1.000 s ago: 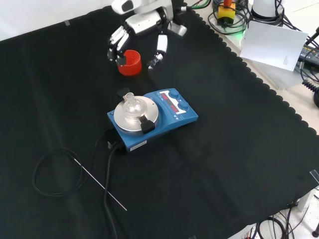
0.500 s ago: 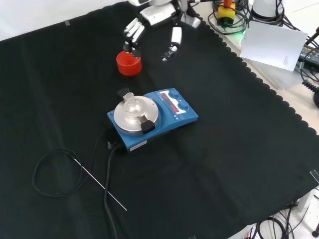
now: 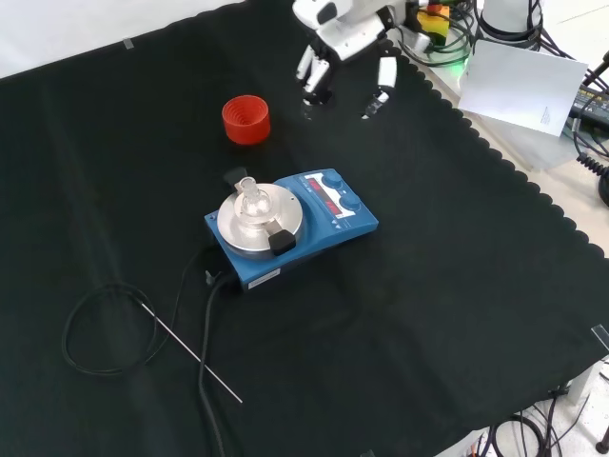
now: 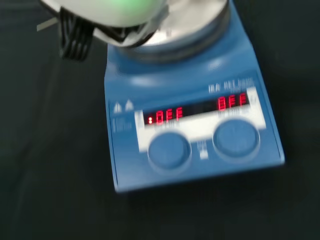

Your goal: Turn on the heater.

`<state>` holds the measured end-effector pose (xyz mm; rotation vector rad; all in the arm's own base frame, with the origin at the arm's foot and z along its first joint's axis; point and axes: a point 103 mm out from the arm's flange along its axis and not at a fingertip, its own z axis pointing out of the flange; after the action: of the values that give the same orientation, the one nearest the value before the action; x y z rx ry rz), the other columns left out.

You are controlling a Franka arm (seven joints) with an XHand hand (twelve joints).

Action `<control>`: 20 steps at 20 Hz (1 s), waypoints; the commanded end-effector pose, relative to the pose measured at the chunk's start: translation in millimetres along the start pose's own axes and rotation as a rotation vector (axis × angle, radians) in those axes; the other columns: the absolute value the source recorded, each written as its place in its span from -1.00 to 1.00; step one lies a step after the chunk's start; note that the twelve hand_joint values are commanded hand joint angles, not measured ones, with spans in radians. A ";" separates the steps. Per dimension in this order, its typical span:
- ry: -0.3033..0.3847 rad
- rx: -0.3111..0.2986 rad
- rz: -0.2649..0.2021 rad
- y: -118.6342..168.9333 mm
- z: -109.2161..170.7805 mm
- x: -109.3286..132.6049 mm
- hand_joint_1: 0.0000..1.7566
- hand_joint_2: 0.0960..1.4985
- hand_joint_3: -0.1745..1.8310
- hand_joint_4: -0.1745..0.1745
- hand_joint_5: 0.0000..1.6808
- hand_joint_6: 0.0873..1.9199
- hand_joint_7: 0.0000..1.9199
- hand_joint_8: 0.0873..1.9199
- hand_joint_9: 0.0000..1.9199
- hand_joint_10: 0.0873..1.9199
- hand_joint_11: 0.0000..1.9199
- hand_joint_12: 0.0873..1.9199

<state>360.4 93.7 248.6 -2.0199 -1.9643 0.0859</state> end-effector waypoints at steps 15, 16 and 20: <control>-0.141 0.331 -0.015 -20.5 59.1 11.7 0.48 0.01 -0.11 -0.39 -0.57 -0.32 0.46 0.54 0.60 0.42 0.42 0.26; -0.143 0.344 -0.016 -19.6 60.3 11.9 0.50 0.01 -0.09 -0.36 -0.59 -0.31 0.46 0.56 0.60 0.43 0.39 0.29; -0.144 0.399 -0.016 -16.5 66.9 13.0 0.57 -0.01 -0.02 -0.31 -0.65 -0.31 0.47 0.60 0.60 0.46 0.33 0.36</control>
<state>329.1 114.7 198.8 -1.8300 -1.8888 0.5003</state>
